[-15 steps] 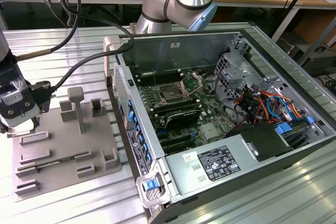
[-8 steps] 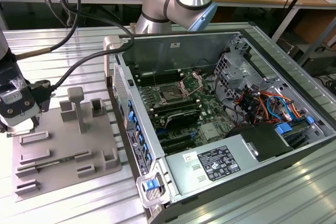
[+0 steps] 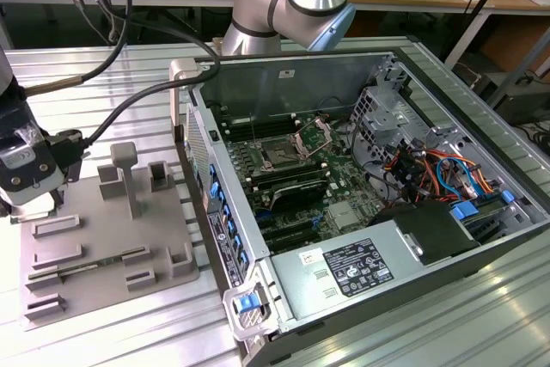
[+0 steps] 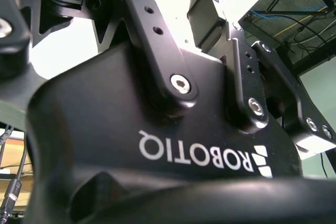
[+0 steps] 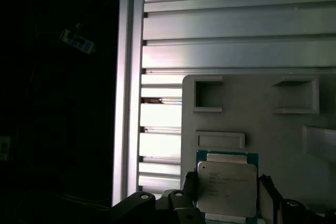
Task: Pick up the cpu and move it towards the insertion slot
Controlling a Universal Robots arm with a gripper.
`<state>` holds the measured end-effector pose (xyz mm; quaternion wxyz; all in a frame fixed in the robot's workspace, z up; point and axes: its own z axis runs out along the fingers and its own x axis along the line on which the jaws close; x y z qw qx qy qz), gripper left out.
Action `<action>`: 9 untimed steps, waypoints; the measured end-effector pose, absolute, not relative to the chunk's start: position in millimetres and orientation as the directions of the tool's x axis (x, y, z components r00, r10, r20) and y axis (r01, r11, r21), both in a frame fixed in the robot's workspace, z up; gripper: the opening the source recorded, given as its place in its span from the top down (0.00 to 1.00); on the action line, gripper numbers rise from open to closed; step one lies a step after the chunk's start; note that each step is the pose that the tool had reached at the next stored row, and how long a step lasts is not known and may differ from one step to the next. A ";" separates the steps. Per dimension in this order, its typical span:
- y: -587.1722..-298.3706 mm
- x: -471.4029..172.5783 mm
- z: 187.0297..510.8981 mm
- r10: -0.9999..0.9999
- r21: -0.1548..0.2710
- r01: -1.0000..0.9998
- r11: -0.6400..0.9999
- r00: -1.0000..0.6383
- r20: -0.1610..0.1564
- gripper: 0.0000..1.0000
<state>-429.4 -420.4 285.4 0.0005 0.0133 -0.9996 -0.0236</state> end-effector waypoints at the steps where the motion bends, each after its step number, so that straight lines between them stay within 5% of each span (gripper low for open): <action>1: -420.4 -429.4 285.8 -0.027 0.047 -0.027 0.999 -1.000 0.000 0.45; 9: -420.4 -429.4 288.4 -0.027 0.047 -0.027 0.999 -1.000 0.000 0.45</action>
